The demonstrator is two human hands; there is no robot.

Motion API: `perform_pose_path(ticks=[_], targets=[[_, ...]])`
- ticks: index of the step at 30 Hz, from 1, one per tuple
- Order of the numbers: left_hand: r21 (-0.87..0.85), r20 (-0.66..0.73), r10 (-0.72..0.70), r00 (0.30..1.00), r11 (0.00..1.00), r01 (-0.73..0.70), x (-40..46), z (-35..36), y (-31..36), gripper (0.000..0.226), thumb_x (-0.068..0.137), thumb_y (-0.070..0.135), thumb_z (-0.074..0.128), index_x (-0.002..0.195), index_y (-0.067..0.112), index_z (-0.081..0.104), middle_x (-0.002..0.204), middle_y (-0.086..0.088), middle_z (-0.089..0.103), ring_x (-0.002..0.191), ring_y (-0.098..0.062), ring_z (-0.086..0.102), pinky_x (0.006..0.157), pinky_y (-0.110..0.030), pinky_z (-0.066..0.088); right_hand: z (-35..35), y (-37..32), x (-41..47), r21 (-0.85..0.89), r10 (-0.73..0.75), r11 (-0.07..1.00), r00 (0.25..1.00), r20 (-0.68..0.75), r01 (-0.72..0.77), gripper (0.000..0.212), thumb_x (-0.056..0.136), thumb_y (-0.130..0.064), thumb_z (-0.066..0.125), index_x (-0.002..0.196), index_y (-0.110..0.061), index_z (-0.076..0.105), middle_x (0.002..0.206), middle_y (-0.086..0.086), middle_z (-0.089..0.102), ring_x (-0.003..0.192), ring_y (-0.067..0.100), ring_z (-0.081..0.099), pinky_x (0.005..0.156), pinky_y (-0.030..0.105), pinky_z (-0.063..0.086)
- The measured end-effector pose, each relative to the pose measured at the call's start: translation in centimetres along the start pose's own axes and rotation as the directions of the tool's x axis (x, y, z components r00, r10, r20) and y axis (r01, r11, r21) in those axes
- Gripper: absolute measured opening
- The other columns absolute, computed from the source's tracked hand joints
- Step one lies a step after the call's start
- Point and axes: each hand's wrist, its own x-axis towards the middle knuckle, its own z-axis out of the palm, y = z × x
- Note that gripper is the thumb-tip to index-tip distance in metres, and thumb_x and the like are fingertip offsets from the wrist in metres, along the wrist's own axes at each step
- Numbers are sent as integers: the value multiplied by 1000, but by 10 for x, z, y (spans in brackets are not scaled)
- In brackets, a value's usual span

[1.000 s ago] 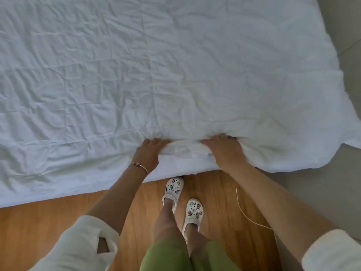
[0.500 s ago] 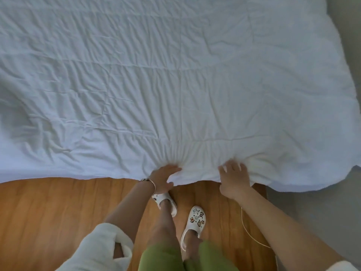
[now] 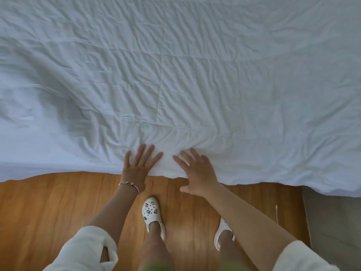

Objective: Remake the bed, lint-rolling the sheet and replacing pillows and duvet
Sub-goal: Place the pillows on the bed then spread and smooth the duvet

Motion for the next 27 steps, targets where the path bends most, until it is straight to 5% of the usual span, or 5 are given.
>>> perform_pose_path(ticks=[8, 13, 18, 22, 27], targets=[[-1, -111, 113, 987, 993, -114, 18, 9, -110, 111, 76, 16, 65, 146, 46, -16, 161, 9, -2, 148, -23, 6, 104, -48, 28, -37, -44, 52, -19, 181, 983, 983, -42, -182, 75, 86, -5, 59, 149, -37, 33, 141, -2, 50, 119, 24, 51, 92, 36, 47], [-307, -257, -132, 957, 950, 48, 24, -19, -163, 60, 70, 12, 66, 123, 39, 60, 119, 5, 63, 116, -27, 54, 95, -41, 29, -79, -38, 31, 194, 327, 924, 944, 46, -329, 71, 84, 3, 46, 142, -37, 47, 133, -2, 61, 114, 24, 58, 90, 28, 45], [-331, 136, -12, 991, 942, 56, -1, -7, -184, 29, 83, 16, 46, 95, 39, 60, 93, 10, 64, 93, -18, 63, 70, -28, 47, -58, -47, 20, 66, 304, 944, 930, 208, -323, 64, 91, -2, 48, 143, -39, 44, 136, -6, 56, 118, 18, 54, 94, 30, 46], [-338, 285, 185, 941, 937, -82, 6, -6, -195, 47, 92, 18, 47, 132, 42, 49, 128, 10, 55, 116, -16, 53, 88, -28, 46, -30, -78, 33, -81, 325, 946, 905, 274, -315, 70, 87, -18, 60, 147, -33, 27, 141, -1, 37, 127, 22, 40, 95, 34, 41], [-436, 91, 329, 940, 862, -260, 2, 2, -242, 58, 90, 51, 53, 144, 42, 34, 151, 14, 31, 141, -10, 25, 115, -29, 16, -16, -165, 55, 344, 356, 863, 929, 106, -370, 61, 94, -33, 53, 148, -20, 27, 153, 5, 19, 139, 24, 24, 109, 34, 33]])
